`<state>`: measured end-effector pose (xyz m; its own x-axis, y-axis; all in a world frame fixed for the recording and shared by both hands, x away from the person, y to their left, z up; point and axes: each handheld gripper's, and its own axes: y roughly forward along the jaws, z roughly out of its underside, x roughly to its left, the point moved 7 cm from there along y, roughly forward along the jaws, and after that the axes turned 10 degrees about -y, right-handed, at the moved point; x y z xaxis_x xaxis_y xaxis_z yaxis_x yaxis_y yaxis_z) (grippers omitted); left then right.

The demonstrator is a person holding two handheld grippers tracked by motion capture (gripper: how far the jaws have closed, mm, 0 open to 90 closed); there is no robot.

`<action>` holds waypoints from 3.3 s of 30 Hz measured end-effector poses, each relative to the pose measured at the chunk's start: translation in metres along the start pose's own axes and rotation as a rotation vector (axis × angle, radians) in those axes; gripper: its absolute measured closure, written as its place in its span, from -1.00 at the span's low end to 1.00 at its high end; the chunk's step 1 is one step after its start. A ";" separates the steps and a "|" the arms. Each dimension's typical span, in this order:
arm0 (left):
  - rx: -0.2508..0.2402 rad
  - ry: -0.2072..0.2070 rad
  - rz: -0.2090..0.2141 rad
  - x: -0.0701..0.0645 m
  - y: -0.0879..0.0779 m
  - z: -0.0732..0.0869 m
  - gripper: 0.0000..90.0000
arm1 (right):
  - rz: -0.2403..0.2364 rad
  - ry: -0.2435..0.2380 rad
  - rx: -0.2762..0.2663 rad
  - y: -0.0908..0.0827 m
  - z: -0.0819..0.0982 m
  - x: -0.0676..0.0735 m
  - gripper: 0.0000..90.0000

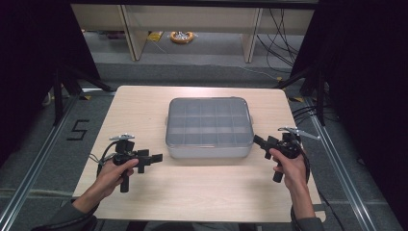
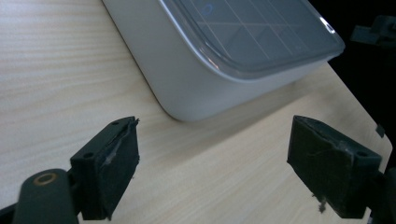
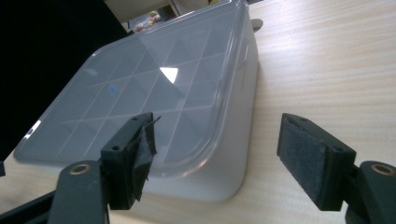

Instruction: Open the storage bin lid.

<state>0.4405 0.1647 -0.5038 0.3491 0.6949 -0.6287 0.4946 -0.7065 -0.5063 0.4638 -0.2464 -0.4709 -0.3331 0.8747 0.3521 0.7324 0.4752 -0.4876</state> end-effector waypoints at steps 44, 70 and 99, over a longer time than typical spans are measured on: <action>0.016 -0.098 -0.039 0.023 0.079 -0.103 0.11 | -0.025 0.192 0.061 0.092 -0.040 -0.023 0.17; -0.057 -0.064 -0.031 -0.001 0.058 -0.109 0.37 | 0.024 0.115 -0.076 0.064 -0.059 -0.010 0.50; -0.100 0.007 0.081 -0.037 0.019 -0.075 0.35 | -0.030 0.094 -0.149 0.007 -0.051 0.013 0.51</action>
<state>0.4966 0.1352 -0.4459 0.3965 0.6370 -0.6611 0.5409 -0.7439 -0.3924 0.4943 -0.2368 -0.4292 -0.3047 0.8441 0.4411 0.8050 0.4758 -0.3544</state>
